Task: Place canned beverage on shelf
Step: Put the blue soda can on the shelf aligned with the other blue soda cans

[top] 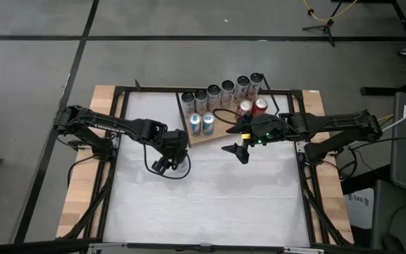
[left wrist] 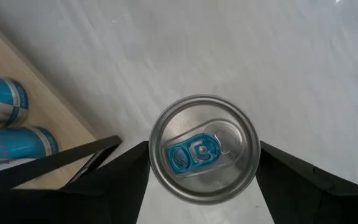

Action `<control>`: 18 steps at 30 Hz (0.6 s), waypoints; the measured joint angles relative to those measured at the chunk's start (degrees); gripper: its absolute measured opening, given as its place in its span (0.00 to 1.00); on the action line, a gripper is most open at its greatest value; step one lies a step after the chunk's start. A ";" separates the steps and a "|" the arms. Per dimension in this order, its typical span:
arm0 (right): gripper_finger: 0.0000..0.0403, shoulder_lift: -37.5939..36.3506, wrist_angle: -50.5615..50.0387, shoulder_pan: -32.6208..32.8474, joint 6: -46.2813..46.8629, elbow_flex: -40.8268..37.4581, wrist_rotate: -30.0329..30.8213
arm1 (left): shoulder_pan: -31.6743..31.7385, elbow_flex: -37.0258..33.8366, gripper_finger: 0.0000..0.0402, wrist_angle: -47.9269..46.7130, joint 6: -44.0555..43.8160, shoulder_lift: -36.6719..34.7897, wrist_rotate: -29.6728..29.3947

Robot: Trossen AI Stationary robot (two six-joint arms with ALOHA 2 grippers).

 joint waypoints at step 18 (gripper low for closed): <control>0.86 0.00 -0.04 0.00 -0.02 0.01 0.00 | -0.15 0.00 0.66 -0.15 1.68 -2.52 0.76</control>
